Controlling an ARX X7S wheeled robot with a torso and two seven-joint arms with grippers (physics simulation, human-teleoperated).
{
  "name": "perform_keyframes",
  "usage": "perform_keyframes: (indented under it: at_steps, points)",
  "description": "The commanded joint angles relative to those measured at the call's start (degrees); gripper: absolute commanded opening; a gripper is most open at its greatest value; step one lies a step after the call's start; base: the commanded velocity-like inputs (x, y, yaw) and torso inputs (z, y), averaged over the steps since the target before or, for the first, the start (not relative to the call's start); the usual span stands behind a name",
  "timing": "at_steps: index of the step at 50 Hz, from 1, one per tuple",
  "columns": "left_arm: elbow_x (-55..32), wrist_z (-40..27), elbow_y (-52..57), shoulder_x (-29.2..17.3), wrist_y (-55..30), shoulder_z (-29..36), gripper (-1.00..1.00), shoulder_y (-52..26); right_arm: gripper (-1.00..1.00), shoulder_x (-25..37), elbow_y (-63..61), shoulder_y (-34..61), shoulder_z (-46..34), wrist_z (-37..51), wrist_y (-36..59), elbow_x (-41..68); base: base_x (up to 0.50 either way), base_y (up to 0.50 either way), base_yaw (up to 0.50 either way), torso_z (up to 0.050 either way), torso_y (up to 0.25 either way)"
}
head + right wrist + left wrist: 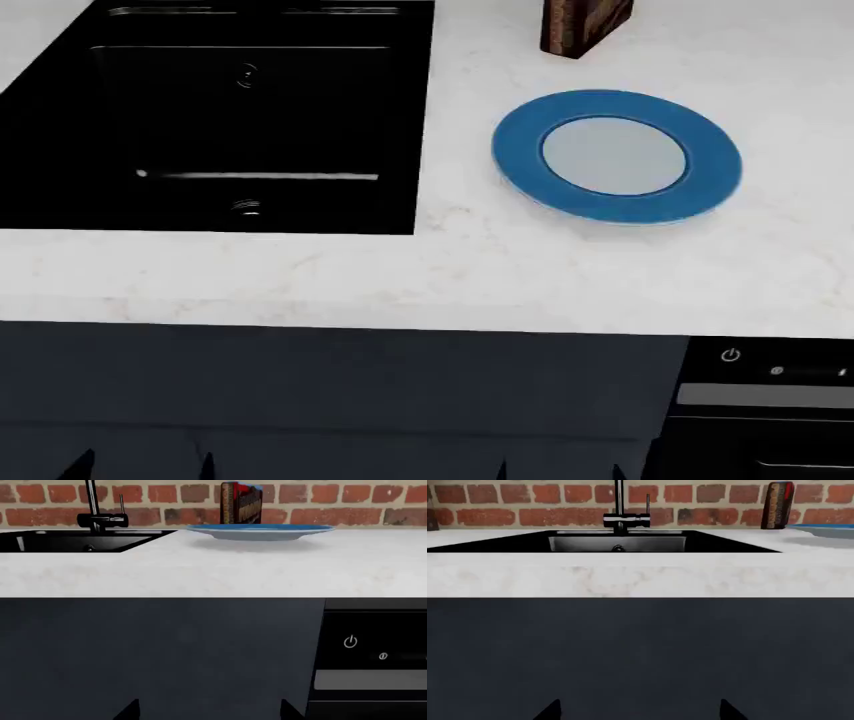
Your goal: Pick the tangerine from the sink and place it on the plate located on the counter
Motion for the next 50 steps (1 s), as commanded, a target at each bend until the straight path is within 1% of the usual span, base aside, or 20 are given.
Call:
perform_keyframes:
  at_steps: [1,8,12,13,36,50]
  points:
    - [-0.7,-0.8,0.2,-0.7,-0.1,0.8,1.0,0.1,1.0,0.7,-0.2,0.0,-0.8,0.8,0.2,0.7,0.0,0.0,0.0,0.0,0.0]
    - [-2.3,-2.5,3.8,-2.0,-3.4,2.7,1.0,1.0,1.0,2.1,0.5,0.1,-2.5,2.5,0.0,2.3,0.0,0.0,0.0,0.0,0.0]
    - [-4.6,-2.0,5.9,-2.5,-4.7,3.3,1.0,1.7,1.0,2.5,1.0,0.3,-3.1,3.1,-0.2,2.8,0.0,0.0,0.0,0.0,0.0]
    - [-4.4,-2.0,6.4,-2.8,-5.8,3.8,1.0,1.8,1.0,2.6,1.2,0.3,-3.3,3.3,-0.4,2.8,0.0,0.0,0.0,0.048,0.029]
    - [-5.7,-4.2,6.3,-4.8,-4.6,6.2,1.0,1.6,1.0,4.2,2.2,0.5,-5.2,5.4,-0.3,5.9,0.0,0.0,0.0,0.05,0.026]
    - [-8.3,-4.7,7.8,-5.8,-5.8,6.7,1.0,2.0,1.0,5.0,0.9,0.5,-6.1,6.7,0.4,6.9,0.0,0.0,0.0,0.05,0.024]
